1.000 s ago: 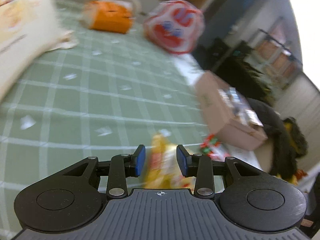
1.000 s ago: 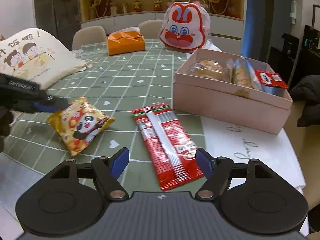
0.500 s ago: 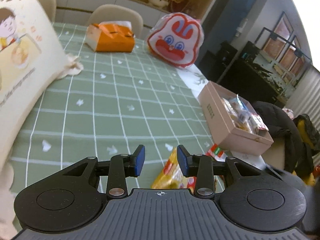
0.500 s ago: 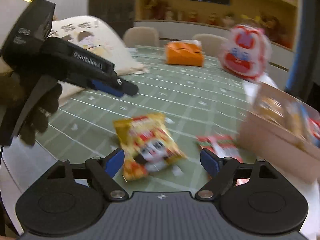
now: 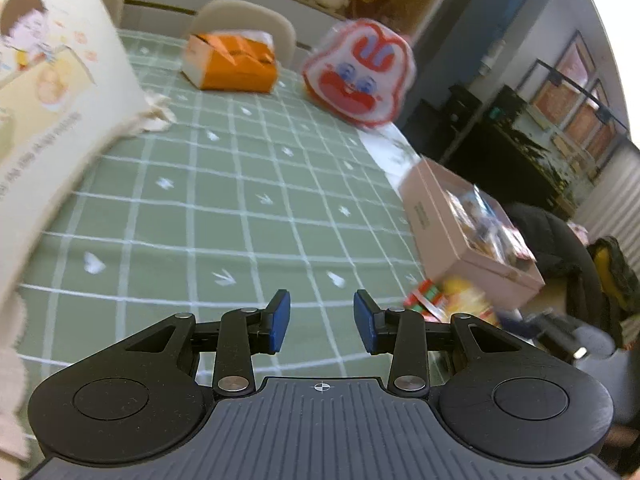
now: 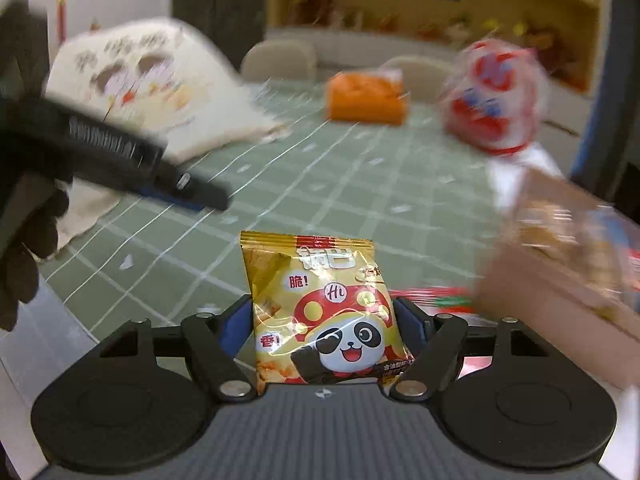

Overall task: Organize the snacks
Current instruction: 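Grasp the long red-and-white strip packet with the left tool while the right holds the panda packet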

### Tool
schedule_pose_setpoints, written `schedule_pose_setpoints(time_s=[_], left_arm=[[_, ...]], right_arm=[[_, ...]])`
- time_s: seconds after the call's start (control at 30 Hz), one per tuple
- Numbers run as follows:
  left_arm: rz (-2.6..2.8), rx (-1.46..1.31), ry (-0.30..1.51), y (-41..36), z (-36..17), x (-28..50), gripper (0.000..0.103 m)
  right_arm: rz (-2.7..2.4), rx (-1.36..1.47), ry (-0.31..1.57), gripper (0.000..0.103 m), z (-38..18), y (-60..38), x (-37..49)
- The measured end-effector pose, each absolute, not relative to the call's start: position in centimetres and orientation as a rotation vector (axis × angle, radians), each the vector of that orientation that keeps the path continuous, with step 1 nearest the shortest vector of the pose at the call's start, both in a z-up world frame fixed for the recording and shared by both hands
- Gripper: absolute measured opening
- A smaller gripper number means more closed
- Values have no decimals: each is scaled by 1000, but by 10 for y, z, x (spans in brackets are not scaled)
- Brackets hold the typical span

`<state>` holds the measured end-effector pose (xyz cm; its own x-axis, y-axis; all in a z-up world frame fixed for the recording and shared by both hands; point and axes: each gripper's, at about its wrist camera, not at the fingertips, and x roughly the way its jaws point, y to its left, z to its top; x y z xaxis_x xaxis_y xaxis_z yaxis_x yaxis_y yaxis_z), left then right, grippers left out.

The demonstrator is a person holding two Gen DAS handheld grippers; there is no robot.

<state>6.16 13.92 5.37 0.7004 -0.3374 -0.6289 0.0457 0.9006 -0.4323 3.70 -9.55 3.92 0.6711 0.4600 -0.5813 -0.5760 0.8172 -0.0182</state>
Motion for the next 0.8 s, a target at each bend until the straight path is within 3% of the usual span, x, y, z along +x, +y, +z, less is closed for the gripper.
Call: schedule_pose_setpoints(time_s=[0.27, 0.57, 0.8], left_arm=[[-371, -385, 873, 85, 34, 76, 40], [-328, -356, 876, 63, 32, 84, 40], [-385, 27, 769, 13, 46, 67, 40]], right_arm=[[212, -198, 609, 75, 22, -188, 53], [407, -162, 649, 72, 8, -159, 28], [305, -217, 614, 72, 3, -163, 4]])
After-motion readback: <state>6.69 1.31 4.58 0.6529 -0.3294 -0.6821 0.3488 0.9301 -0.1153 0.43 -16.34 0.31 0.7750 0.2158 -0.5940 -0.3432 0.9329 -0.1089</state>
